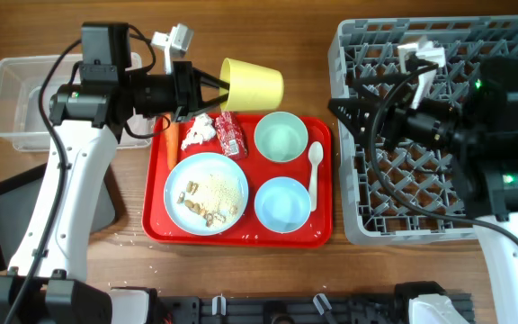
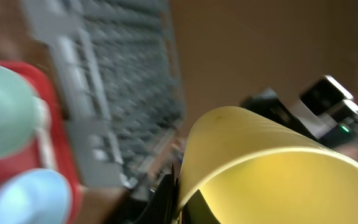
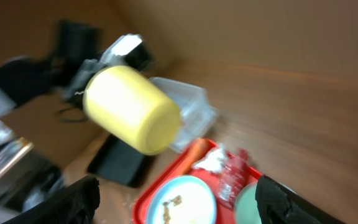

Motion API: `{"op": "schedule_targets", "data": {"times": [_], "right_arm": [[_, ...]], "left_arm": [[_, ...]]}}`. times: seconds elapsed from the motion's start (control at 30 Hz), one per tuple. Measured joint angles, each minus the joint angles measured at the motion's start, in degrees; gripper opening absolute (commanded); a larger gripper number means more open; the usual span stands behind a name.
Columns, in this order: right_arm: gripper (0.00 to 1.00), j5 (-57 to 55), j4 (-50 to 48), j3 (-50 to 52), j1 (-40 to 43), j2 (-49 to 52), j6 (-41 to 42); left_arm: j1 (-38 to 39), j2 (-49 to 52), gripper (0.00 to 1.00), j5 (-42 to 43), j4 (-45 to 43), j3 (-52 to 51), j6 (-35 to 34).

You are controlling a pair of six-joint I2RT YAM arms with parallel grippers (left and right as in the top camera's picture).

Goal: Sort waste into correct bins and load items into the dishwasher rack
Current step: 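Hand the yellow cup from the left gripper to the right gripper, then place the yellow cup in the dish rack with the right gripper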

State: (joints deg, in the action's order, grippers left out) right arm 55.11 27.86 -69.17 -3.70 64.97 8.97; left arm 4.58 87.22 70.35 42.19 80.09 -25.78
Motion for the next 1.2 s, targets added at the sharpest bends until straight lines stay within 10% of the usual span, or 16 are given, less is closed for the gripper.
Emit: {"op": "schedule_targets", "data": {"times": [0.23,0.4,0.5,0.77,1.0,1.2], "right_arm": [[0.87,9.94,-7.21,0.02,-9.99,7.82,-3.41],[0.56,11.72,-12.11,0.02,-13.07,9.84,-4.52],[0.55,11.85,-12.09,0.02,-13.20,9.84,-4.39],[0.55,-2.34,4.28,-0.15,-5.16,4.66,-1.36],[0.56,-42.01,36.26,-0.46,12.48,0.74,10.64],[0.62,-55.69,40.68,-0.42,17.84,8.04,14.93]], "left_arm": [[4.13,0.09,0.04,8.76,-0.09,0.00,-0.26],[4.90,0.09,0.11,9.92,-0.02,0.00,-0.26],[4.92,0.09,1.00,10.10,-0.20,0.00,-0.22],[2.12,0.11,1.00,-0.09,-0.48,0.00,-0.66],[-1.86,0.11,1.00,-6.19,-0.63,0.00,-0.68],[-1.86,0.11,1.00,-8.04,1.03,0.00,-0.68]]}}
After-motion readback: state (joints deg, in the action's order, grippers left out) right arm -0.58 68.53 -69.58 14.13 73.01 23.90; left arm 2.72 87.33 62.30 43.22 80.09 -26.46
